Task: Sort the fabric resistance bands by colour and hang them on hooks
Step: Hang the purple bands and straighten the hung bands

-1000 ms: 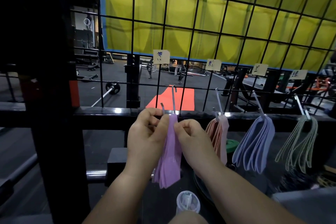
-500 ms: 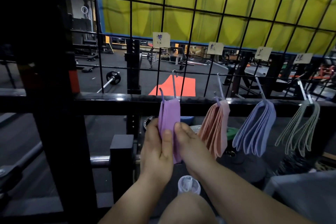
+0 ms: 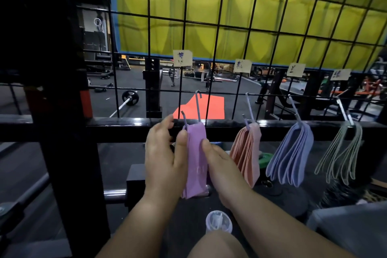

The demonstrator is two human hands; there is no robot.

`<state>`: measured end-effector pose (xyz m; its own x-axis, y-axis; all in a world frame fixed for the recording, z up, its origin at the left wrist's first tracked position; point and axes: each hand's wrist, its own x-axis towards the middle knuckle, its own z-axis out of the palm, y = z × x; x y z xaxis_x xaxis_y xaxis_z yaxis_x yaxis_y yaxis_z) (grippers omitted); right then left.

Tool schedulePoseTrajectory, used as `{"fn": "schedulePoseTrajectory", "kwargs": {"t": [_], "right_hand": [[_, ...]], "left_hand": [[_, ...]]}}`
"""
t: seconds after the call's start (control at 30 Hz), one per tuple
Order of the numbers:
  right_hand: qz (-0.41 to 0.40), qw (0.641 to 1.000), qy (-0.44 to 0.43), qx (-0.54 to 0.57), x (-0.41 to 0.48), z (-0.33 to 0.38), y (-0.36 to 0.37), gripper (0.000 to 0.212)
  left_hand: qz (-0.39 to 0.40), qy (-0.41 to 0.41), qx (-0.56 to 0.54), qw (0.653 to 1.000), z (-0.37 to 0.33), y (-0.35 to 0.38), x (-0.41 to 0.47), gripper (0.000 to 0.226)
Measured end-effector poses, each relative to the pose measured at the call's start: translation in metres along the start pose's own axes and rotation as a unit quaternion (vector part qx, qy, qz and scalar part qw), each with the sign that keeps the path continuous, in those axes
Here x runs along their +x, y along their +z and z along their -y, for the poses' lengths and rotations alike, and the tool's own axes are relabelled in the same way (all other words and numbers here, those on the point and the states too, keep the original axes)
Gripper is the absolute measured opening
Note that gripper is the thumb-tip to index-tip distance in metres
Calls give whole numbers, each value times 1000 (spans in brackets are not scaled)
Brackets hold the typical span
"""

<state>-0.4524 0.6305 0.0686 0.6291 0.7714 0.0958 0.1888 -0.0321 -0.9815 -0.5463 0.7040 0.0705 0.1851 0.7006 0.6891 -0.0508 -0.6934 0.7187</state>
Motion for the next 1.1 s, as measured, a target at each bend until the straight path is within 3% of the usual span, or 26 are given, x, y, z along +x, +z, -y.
{"fn": "schedulePoseTrajectory", "kwargs": {"t": [0.13, 0.27, 0.43, 0.6, 0.87, 1.1], "right_hand": [[-8, 999, 18, 25, 3, 8, -2, 47], [-4, 993, 72, 90, 8, 17, 2, 49], [-7, 981, 90, 172, 13, 27, 5, 43], [35, 970, 51, 233, 13, 35, 5, 32], [27, 969, -15, 245, 19, 52, 10, 31], [43, 981, -45, 186, 22, 53, 18, 33]], "left_hand": [[18, -26, -6, 999, -16, -7, 18, 33], [65, -93, -1, 993, -20, -7, 24, 31], [84, -191, -108, 972, -23, -7, 30, 15], [81, -200, -167, 962, -26, -8, 38, 15], [61, -202, -241, 947, -35, -8, 48, 17], [21, -184, -294, 938, -31, -21, 44, 17]]}}
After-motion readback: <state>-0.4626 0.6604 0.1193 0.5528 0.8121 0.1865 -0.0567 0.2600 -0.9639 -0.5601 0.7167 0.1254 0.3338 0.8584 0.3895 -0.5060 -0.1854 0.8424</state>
